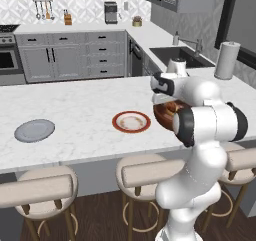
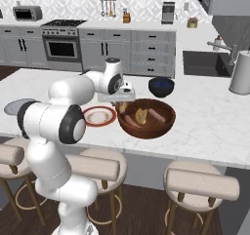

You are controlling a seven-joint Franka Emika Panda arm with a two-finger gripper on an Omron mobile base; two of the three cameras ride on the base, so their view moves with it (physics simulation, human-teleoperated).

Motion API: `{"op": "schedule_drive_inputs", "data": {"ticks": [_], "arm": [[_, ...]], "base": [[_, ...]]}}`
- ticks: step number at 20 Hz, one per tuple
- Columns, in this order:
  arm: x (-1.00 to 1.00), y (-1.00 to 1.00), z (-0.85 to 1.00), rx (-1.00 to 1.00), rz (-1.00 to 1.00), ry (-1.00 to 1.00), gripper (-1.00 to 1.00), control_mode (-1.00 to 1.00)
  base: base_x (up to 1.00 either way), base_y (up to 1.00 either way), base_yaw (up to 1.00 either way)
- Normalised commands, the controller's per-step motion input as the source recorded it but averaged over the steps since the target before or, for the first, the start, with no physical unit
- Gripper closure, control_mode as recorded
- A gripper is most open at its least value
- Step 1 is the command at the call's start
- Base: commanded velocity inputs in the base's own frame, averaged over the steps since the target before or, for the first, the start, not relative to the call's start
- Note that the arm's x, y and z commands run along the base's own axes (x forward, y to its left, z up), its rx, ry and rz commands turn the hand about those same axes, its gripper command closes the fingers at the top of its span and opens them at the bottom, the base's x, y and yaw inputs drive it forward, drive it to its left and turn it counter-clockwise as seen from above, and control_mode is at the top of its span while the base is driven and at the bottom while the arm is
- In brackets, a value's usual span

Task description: Place one bun and one sausage from the bowl on each plate.

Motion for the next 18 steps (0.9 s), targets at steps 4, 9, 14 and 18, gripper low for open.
{"op": "schedule_drive_inputs", "data": {"ticks": [4,9,14,18], "arm": [[-0.03,1.0,-0.01,0.0,0.0,-0.02,1.0,-1.0],[0.24,0.8,-0.17,0.0,-0.01,0.0,1.0,-1.0],[0.43,0.17,-0.51,0.0,-0.07,0.0,1.0,-1.0],[0.35,0.0,-0.46,0.0,-0.07,0.06,1.0,-1.0]], "base": [[0.0,0.0,0.0],[0.0,0.0,0.0],[0.0,0.0,0.0],[0.0,0.0,0.0]]}}
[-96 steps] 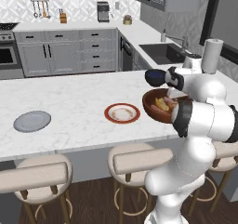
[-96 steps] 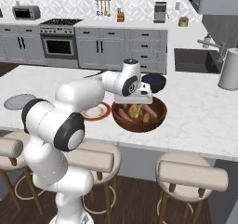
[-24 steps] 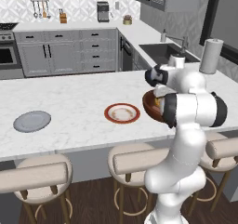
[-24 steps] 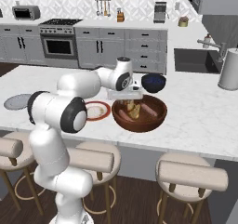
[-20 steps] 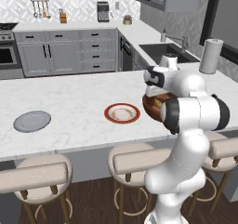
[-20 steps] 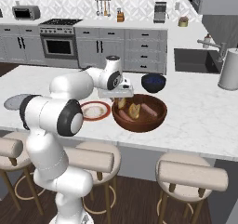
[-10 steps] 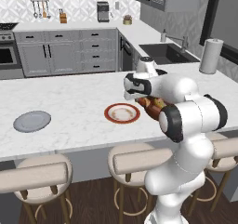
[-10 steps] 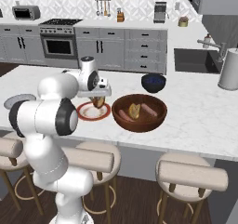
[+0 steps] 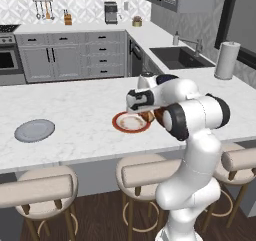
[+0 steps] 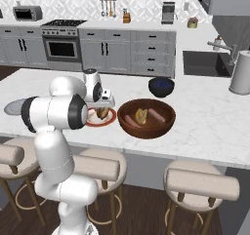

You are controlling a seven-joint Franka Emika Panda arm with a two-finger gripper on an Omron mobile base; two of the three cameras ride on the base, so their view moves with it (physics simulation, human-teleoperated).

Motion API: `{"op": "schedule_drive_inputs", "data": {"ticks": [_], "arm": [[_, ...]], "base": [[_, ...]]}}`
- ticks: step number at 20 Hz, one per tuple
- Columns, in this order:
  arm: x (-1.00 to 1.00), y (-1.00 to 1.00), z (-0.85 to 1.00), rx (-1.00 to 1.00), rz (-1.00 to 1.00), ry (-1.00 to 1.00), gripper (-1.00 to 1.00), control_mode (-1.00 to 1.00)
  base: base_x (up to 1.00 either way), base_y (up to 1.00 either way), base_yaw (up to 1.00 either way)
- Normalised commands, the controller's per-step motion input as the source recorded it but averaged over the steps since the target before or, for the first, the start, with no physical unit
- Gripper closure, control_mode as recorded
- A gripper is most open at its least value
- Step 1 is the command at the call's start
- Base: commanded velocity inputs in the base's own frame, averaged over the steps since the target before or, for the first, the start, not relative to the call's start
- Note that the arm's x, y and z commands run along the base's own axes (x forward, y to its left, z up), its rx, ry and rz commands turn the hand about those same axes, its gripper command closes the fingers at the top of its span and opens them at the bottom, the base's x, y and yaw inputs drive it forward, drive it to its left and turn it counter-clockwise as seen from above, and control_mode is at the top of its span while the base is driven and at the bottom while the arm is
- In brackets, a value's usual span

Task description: Place one bun and one sausage from the bowl on each plate.

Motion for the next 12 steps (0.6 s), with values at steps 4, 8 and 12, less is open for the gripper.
{"op": "schedule_drive_inputs", "data": {"ticks": [4,8,12], "arm": [[0.1,0.02,-0.35,-0.01,-0.01,0.02,1.0,-1.0],[0.34,0.03,-0.21,-0.01,0.0,0.0,1.0,-1.0],[0.38,0.06,-0.29,-0.02,0.0,0.01,1.0,-1.0]], "base": [[0.0,0.0,0.0],[0.0,0.0,0.0],[0.0,0.0,0.0]]}}
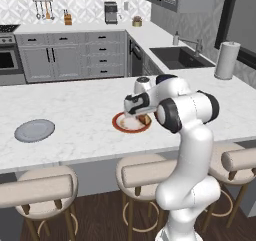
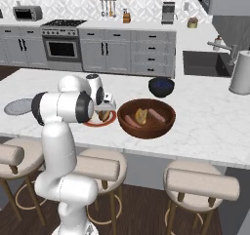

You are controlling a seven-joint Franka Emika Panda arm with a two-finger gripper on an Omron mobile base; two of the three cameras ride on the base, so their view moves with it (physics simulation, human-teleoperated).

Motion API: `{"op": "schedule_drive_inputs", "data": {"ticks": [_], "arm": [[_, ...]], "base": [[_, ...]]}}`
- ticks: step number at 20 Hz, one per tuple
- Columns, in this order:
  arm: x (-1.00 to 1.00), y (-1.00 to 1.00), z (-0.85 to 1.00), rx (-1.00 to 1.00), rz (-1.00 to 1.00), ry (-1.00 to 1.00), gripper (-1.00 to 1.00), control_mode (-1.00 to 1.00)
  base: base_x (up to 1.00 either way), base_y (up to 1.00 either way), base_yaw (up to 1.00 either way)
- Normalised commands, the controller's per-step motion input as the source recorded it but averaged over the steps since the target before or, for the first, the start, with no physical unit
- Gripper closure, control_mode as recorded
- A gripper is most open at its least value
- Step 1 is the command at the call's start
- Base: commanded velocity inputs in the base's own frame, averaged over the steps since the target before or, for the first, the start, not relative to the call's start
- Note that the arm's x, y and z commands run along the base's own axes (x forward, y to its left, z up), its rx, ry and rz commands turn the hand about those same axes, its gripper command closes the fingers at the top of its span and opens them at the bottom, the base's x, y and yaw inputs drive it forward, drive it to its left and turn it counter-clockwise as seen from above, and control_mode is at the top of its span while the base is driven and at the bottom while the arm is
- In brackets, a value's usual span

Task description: Place one bun and one sausage from the bowl on each plate.

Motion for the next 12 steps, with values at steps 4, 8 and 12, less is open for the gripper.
{"op": "schedule_drive_inputs", "data": {"ticks": [4,8,12], "arm": [[0.27,0.1,-0.23,-0.02,0.0,0.0,1.0,-1.0],[0.07,0.04,-0.06,0.0,0.0,0.0,1.0,-1.0],[0.0,0.0,0.0,0.0,0.0,0.0,-1.0,-1.0]], "base": [[0.0,0.0,0.0],[0.0,0.0,0.0],[0.0,0.0,0.0]]}}
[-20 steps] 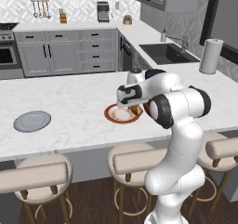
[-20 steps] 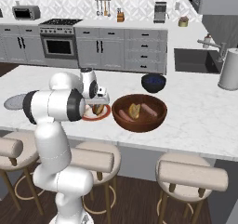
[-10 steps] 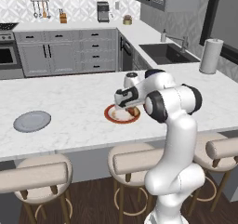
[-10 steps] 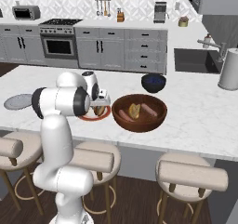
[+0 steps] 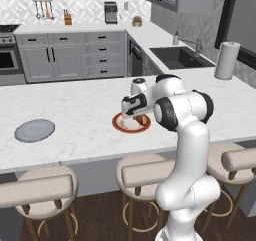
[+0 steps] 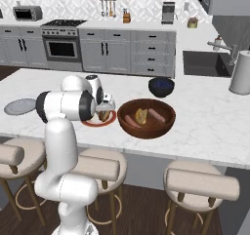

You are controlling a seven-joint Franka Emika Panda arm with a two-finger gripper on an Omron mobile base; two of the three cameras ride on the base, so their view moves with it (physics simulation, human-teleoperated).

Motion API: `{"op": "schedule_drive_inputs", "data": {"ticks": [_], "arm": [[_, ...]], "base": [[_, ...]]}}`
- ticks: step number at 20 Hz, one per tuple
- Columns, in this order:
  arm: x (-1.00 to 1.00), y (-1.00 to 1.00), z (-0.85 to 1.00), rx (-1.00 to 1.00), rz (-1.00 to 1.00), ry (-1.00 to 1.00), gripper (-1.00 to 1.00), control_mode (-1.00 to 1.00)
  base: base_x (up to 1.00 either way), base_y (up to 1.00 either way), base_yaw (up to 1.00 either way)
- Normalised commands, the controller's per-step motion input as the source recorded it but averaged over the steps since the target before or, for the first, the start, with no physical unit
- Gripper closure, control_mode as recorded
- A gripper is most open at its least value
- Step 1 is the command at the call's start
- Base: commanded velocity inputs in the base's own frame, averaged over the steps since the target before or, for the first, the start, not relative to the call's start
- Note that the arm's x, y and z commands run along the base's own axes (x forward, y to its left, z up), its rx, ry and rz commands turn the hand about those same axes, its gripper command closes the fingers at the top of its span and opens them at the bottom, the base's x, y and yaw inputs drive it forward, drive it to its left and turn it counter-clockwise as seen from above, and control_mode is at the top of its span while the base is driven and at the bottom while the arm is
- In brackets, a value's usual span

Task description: Place one bun and one sausage from the bowl on each plate.

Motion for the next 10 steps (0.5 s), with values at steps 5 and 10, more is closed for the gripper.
{"op": "schedule_drive_inputs", "data": {"ticks": [5,10], "arm": [[0.0,-0.01,0.0,0.0,0.01,0.0,-1.0,-1.0],[0.02,0.0,0.02,0.0,0.0,0.0,-1.0,-1.0]], "base": [[0.0,0.0,0.0],[0.0,0.0,0.0]]}}
